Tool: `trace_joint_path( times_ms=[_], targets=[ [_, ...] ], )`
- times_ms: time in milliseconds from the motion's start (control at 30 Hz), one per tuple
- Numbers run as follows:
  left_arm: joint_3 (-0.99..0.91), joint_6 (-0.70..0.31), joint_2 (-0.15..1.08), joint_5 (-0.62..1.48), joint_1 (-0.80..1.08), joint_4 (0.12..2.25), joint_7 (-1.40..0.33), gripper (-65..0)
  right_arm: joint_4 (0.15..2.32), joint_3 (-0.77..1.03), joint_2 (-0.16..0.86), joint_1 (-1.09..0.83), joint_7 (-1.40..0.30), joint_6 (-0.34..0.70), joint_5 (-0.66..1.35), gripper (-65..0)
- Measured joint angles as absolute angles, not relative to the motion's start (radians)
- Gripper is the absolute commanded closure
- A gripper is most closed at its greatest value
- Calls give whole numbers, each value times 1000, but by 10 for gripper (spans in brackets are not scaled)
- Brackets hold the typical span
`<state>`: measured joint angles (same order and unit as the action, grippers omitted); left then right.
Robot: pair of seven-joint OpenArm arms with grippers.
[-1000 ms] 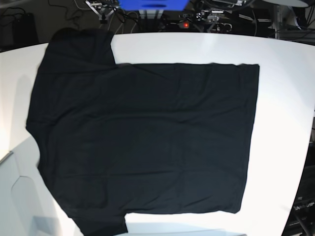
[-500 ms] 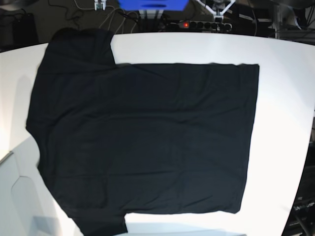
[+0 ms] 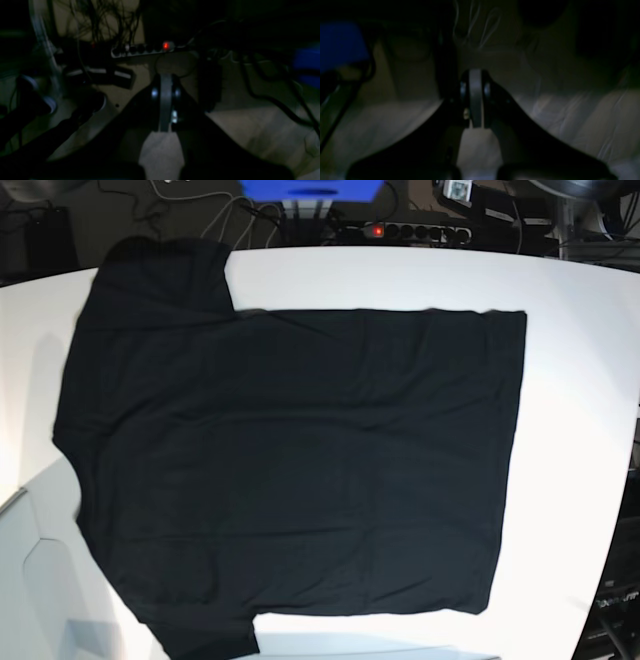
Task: Fold the T-shirt properly
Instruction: 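Lower both grippers toward the black T-shirt's hem corners, then grasp the hem corners of the black T-shirt with both grippers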
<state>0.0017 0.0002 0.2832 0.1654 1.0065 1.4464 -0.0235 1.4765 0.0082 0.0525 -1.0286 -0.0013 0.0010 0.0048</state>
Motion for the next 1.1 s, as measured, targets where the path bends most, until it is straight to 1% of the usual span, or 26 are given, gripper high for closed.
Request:
trace_joint_path(
  times_ms=[67,133,167,300,367,500,567,600,667,733,767,833,900,967,1100],
  targets=[
    [0,9,302,165,1057,1527,-35,-1,1554,10,80,-1083,-32,2,4,0],
    [-27,-4,313,167,1103,1629,-28,-1,1639,9,110,-1140,-15,3,4,0],
    [-52,-7,312,166,1123,1670,-6,-1,1675,9,122,-1163,-12,3,4,0],
    [-181,5,278,167,1187,1823,-32,-4,1812,19,142,-1234,-20,4,4,0],
    [-218,-1,256,166,1187,1873,-26,-5,1869,43,144,-1258,-16,4,5,0],
    [-262,-2,258,166,1153,1906,-27,-9,1952,97,147,-1253,-26,4,4,0],
    [-257,-3,256,167,1116,1907,-41,-53,1981,126,149,-1227,-19,4,4,0],
    [-257,-4,253,167,1094,1911,-60,-95,1987,138,147,-1209,-19,4,4,-4],
    [-259,-3,256,167,1061,1922,-100,-186,1991,155,146,-1183,-22,4,4,-48],
    [-260,-2,254,168,1013,1922,-124,-287,1991,174,146,-1147,-23,4,5,-115],
    [-259,-3,252,165,995,1922,-126,-326,1991,178,146,-1134,-23,4,4,-144],
    [-258,-3,252,167,960,1918,-125,-384,1990,178,146,-1103,-27,4,4,-198],
    [-258,-3,252,191,922,1915,-128,-411,1990,178,146,-1073,-25,4,4,-247],
    [-258,-3,252,243,888,1906,-129,-408,1987,174,146,-1046,-27,4,5,-278],
    [-327,-4,250,385,830,1845,-127,-409,1985,169,144,-1002,-26,4,5,-301]
  ],
)
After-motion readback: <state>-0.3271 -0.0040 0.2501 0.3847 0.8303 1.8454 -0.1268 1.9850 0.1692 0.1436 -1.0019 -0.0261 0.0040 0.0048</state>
